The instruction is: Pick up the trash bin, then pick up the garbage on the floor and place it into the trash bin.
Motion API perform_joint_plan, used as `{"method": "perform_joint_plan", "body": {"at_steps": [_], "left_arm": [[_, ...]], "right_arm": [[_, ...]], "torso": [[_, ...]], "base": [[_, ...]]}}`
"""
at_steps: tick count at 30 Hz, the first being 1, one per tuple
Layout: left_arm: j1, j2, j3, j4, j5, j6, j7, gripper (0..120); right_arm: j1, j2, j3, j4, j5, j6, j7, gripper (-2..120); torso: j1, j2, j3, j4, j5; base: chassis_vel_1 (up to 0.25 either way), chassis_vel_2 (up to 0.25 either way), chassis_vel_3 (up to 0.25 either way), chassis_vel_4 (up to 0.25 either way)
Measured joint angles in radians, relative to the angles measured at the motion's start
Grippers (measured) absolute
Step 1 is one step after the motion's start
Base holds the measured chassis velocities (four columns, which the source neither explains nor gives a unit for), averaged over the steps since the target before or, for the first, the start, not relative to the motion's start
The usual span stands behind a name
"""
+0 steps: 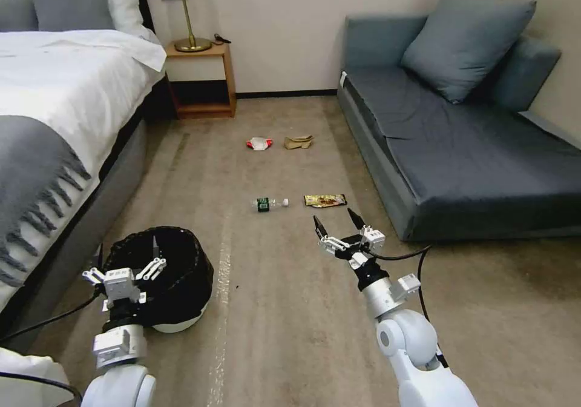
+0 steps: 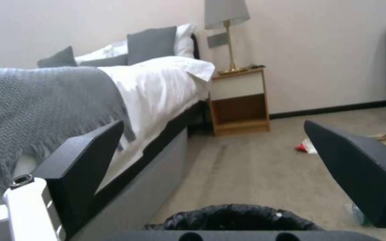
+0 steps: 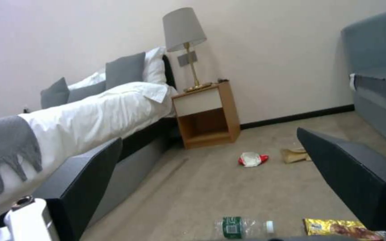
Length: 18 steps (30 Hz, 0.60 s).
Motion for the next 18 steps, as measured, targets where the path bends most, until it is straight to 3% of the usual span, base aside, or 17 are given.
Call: {"method": "perform_joint_plan", "body": {"at_steps": [3, 6, 9, 10, 13, 18], "left_arm": [[0.001, -0.001, -0.004, -0.009, -0.013, 0.012, 0.002, 100], [0.008, -0.006, -0.021, -0.058, -0.066, 0.065, 0.011, 100], [0.023, -0.019, -0.057, -0.165, -0.187, 0.189, 0.036, 100], [0.023, -0.019, -0.057, -0.165, -0.187, 0.189, 0.036, 100], [0.036, -0.029, -0.088, -0.257, -0.289, 0.292, 0.057, 100], [0.006, -0.010, -0.110, -0.248, -0.361, 0.341, 0.056, 100]], "right_arm": [[-0.005, 0.001, 0.000, 0.002, -0.003, 0.000, 0.003, 100], [-0.029, 0.007, -0.001, 0.019, -0.027, -0.005, 0.025, 100], [-0.130, 0.033, -0.013, 0.082, -0.125, -0.030, 0.110, 100], [-0.130, 0.033, -0.013, 0.082, -0.125, -0.030, 0.110, 100], [-0.238, 0.061, -0.026, 0.151, -0.230, -0.057, 0.203, 100], [-0.365, 0.094, -0.041, 0.232, -0.355, -0.089, 0.312, 100]], "torso": [[0.000, 0.000, 0.000, 0.0000, -0.0002], [0.000, 0.000, 0.000, 0.0001, 0.0000], [0.000, 0.000, 0.000, 0.0000, 0.0001], [0.000, 0.000, 0.000, 0.0000, 0.0001], [0.000, 0.000, 0.000, 0.0000, 0.0004], [0.000, 0.000, 0.000, -0.0001, 0.0000]], "base": [[0.000, 0.000, 0.000, 0.000], [0.000, 0.000, 0.000, 0.000], [0.000, 0.000, 0.000, 0.000], [0.000, 0.000, 0.000, 0.000], [0.000, 0.000, 0.000, 0.000], [0.000, 0.000, 0.000, 0.000]]}}
